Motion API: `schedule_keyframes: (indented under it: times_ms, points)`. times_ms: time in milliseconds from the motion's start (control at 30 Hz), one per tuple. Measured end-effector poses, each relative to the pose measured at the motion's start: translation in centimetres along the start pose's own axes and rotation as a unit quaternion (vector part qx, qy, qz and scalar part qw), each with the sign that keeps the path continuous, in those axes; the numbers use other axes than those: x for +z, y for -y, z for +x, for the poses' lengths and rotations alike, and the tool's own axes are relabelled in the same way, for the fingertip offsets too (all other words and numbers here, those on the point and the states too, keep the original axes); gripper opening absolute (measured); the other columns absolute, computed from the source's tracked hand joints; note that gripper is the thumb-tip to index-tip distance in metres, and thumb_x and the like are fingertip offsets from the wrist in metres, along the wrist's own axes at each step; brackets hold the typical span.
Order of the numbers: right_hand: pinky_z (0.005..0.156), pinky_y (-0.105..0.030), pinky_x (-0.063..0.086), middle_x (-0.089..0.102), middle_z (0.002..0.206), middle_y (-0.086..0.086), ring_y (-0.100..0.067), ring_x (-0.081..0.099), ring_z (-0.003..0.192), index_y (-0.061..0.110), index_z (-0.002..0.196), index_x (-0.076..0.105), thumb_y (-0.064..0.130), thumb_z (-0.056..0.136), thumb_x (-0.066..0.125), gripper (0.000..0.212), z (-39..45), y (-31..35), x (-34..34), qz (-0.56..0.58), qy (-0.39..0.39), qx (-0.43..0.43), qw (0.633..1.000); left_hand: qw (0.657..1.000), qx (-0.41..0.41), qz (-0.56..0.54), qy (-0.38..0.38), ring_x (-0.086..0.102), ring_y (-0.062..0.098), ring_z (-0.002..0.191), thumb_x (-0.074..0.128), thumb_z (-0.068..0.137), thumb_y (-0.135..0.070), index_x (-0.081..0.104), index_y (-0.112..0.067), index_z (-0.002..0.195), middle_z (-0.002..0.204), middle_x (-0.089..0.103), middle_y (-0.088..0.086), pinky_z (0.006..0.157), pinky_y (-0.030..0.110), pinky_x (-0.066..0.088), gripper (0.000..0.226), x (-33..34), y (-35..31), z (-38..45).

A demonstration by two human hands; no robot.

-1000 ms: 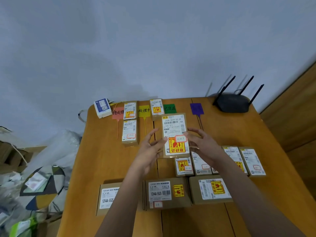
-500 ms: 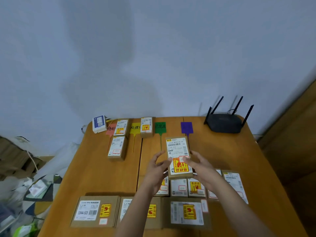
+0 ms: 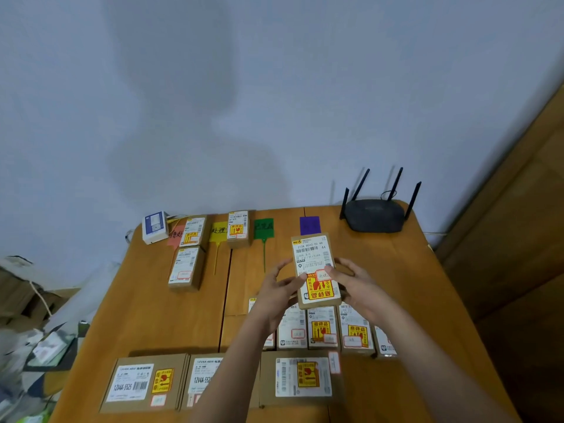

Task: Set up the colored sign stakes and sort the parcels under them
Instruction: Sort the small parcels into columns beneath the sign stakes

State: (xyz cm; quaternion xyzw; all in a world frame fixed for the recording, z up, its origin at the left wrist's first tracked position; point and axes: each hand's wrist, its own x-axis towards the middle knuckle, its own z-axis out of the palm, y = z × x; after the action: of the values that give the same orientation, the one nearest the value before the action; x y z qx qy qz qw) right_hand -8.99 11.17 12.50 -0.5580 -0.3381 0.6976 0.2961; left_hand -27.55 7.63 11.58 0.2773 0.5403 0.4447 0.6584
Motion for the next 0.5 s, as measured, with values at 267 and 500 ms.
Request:
schedule_keyframes:
  times_ms: [267,500]
  points:
    - [0.092,-0.045,0.056,0.075,0.108,-0.006,-0.023,0.073,0.099,0.022,0.139,0.047,0.022,0.087,0.072,0.058,1.3,-0.3,0.2,-0.010,0.024,-0.003,1.000,1.000,-0.004,-0.003,-0.028,0.072,0.030,0.099,0.072,0.086,-0.014,0.047,-0.024,0.133,0.114,0.071,0.017,0.077,0.039,0.059,0.055,-1.2,0.4,-0.1]
    - [0.084,-0.036,0.057,0.074,0.107,-0.006,-0.020,0.070,0.098,0.022,0.141,0.047,0.016,0.094,0.063,0.050,1.8,-1.6,4.3,-0.015,0.030,0.018,0.999,0.998,-0.011,0.018,-0.065,0.071,0.031,0.099,0.067,0.090,-0.015,0.047,-0.019,0.134,0.107,0.074,0.015,0.084,0.043,0.058,0.048,-4.9,0.7,-0.8]
